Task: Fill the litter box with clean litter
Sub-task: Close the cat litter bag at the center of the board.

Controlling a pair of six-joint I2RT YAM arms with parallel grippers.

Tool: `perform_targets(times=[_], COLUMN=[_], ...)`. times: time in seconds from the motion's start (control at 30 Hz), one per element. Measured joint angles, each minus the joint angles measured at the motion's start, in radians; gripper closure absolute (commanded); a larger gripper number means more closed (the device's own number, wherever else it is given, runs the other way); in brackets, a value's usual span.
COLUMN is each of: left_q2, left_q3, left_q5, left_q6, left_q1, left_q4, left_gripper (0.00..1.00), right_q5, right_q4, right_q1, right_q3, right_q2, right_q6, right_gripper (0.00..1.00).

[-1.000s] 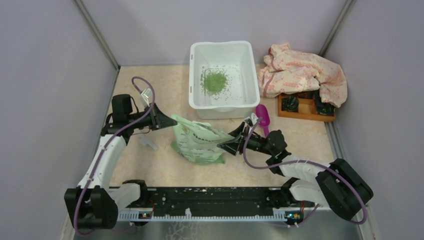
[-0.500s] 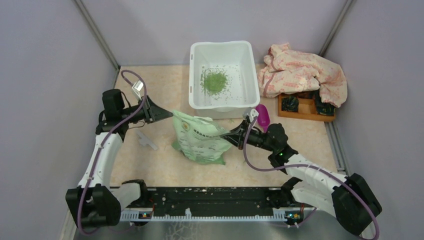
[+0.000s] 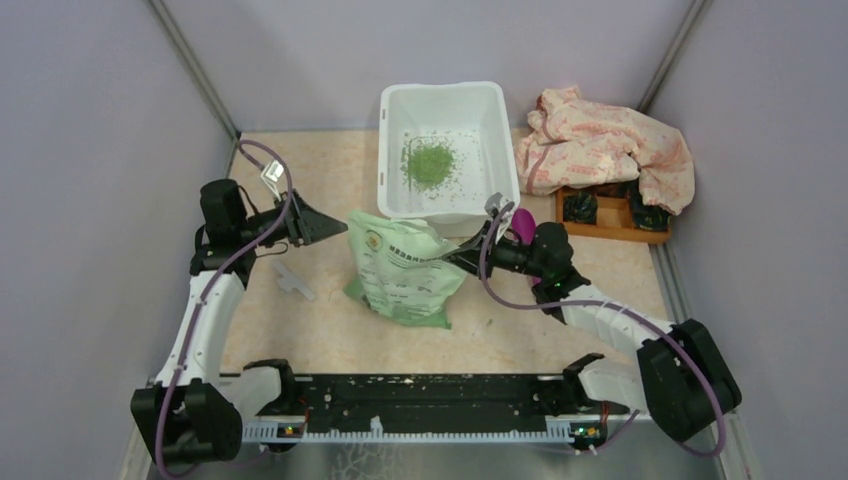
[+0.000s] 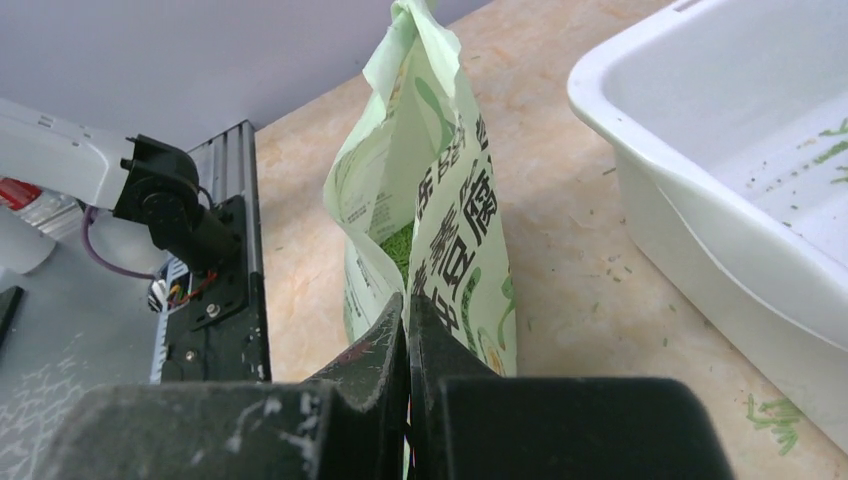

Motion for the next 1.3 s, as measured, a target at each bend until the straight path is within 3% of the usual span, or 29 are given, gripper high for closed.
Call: perform_targets(times=[0.17, 0.43, 0.7, 0.73, 0.8, 0.9, 1.1, 1.3], left_q2=[0.003, 0.049, 0.068, 0.060, 0.048, 0.047, 0.063, 0.063], left_q3=[0.000, 0.000, -0.025, -0.031, -0.038, -0.043, -0.050, -0.043], left_q5=[-0.033, -0.160, -0.145, -0.138, -0.128, -0.119, -0.113, -0.114], left_q6=[0.041, 0.119, 0.142, 0.140, 0.139, 0.140, 0.142, 0.155], left_q1=[0.000, 0.000, -0.003, -0.006, -0.015, -0.032, -0.045, -0.047], left_q4=[-0.027, -0.057, -0.032, -0.023, -0.009, 0.012, 0.028, 0.019], left_gripper=[0.43, 0.41, 0.43, 0.47, 0.65, 0.94, 1.00, 1.00], right_q5=[-0.092, -0.185, -0.219, -0.224, -0.237, -0.269, -0.327, -0.327], right_q4=[0.095, 0.173, 0.177, 0.182, 0.208, 0.290, 0.415, 0.158], right_q1=[-0.082, -0.099, -0.102, -0.102, -0.103, -0.108, -0.110, -0.105], right_q3=[0.042, 0.145, 0.185, 0.185, 0.185, 0.185, 0.185, 0.237], right_q2=[0.124, 0.245, 0.283, 0.287, 0.298, 0.320, 0.343, 0.273], right_q6=[0.100, 0.167, 0.175, 0.178, 0.200, 0.248, 0.313, 0.122], right_gripper=[1.00, 1.00, 1.00, 0.97, 0.71, 0.56, 0.38, 0.35])
